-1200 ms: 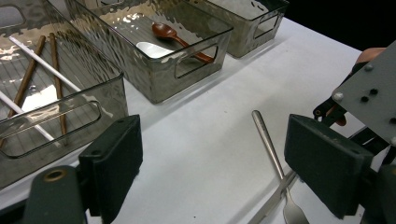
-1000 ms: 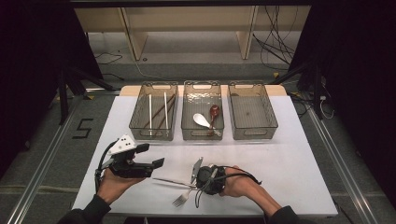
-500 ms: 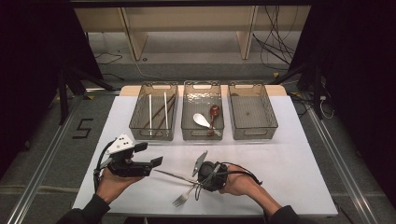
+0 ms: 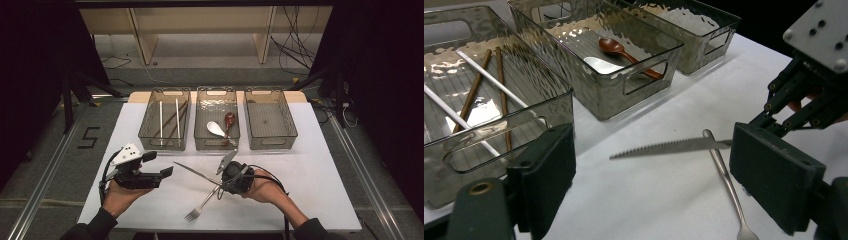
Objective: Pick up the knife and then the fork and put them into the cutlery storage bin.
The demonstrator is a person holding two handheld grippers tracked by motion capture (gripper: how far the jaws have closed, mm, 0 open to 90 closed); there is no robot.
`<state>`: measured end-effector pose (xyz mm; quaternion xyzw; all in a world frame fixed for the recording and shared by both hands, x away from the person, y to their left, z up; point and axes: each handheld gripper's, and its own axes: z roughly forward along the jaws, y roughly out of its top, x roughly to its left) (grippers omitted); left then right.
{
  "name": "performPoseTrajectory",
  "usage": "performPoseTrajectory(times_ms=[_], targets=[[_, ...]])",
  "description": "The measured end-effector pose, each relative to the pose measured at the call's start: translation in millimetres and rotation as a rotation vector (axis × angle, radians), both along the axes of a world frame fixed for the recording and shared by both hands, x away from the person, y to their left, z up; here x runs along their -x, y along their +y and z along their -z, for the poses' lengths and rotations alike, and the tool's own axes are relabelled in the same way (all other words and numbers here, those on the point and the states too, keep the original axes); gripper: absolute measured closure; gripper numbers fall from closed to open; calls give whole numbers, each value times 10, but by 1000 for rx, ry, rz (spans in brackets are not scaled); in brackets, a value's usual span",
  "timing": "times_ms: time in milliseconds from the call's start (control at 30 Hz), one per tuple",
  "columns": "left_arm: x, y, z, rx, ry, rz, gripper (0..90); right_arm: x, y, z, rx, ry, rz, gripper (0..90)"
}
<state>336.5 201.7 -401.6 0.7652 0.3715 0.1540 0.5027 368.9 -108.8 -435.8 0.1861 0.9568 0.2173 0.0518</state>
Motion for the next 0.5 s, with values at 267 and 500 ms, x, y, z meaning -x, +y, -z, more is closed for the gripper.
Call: performPoseTrajectory(times_ms=[267, 500], targets=[[-5, 7, 5, 3, -4, -4, 173, -50, -134, -125, -59, -16, 55, 849], [-11, 16, 10, 4, -3, -9, 163, -105, -297, -264, -108, -48, 97, 849]])
